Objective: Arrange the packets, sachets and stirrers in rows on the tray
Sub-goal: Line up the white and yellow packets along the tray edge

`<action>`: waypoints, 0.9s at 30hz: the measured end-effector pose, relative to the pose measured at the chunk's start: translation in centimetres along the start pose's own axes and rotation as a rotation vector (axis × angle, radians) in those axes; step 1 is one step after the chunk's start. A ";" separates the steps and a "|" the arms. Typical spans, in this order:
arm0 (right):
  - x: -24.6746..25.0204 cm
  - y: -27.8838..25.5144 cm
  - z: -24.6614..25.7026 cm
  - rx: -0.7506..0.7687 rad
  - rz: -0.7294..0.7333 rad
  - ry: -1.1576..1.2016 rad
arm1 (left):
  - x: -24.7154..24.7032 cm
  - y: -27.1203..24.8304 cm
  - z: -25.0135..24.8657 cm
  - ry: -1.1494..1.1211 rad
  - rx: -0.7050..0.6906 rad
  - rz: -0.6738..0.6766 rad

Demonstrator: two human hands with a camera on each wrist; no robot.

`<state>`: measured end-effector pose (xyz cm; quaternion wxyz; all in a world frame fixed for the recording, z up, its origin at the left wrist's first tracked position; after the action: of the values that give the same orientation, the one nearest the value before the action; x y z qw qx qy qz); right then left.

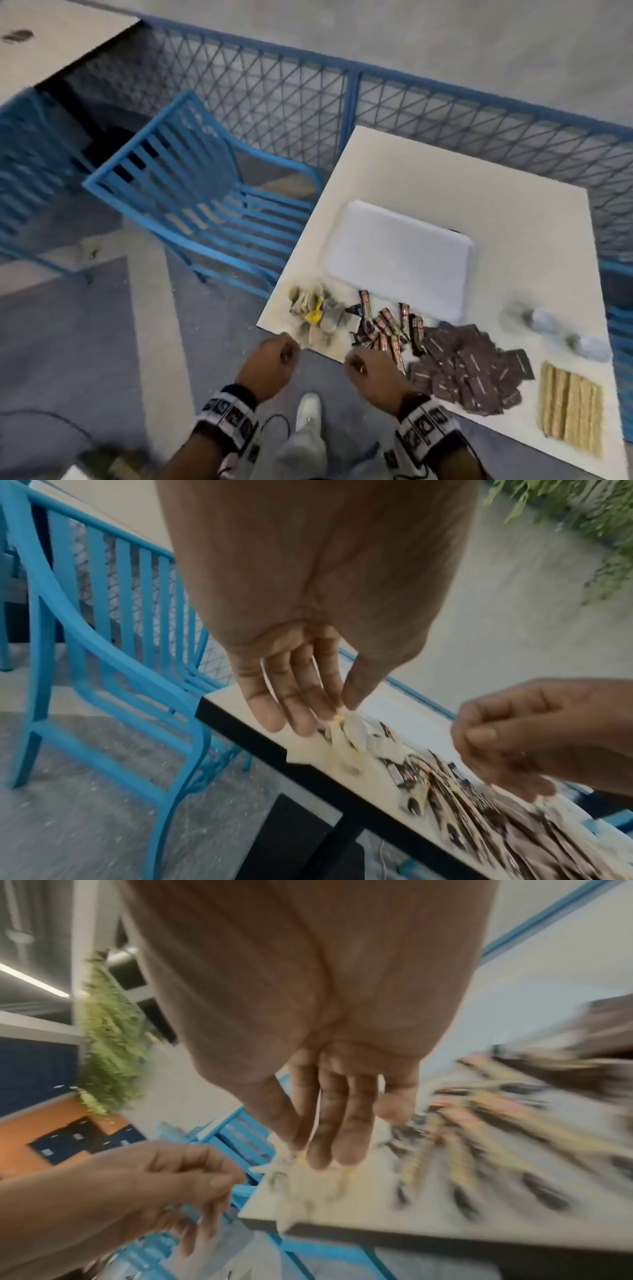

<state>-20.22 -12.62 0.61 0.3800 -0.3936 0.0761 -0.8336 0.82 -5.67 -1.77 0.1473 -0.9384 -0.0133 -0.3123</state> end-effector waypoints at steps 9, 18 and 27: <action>2.7 10.3 7.6 0.093 -0.090 -0.254 | 2.4 6.9 2.2 0.169 0.140 -0.109; 1.5 14.9 6.5 0.042 -0.036 -0.348 | 1.7 8.6 2.6 0.064 0.110 -0.141; 5.6 13.3 2.8 -0.021 -0.286 -0.010 | 1.8 9.5 0.6 -0.086 0.110 -0.277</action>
<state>-12.84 -25.32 0.16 0.2535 -0.4084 0.0262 -0.8765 3.71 -14.70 -3.66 0.1535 -0.9306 -0.1661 -0.2879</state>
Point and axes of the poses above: each hand's wrist, its own y-axis towards the middle knuckle, its own x-axis out of the back of the hand, z = x × y, the point moved 6 cm from there along y, towards the middle knuckle, and after that the axes turned 2 degrees about -x, right-handed, at the moved point
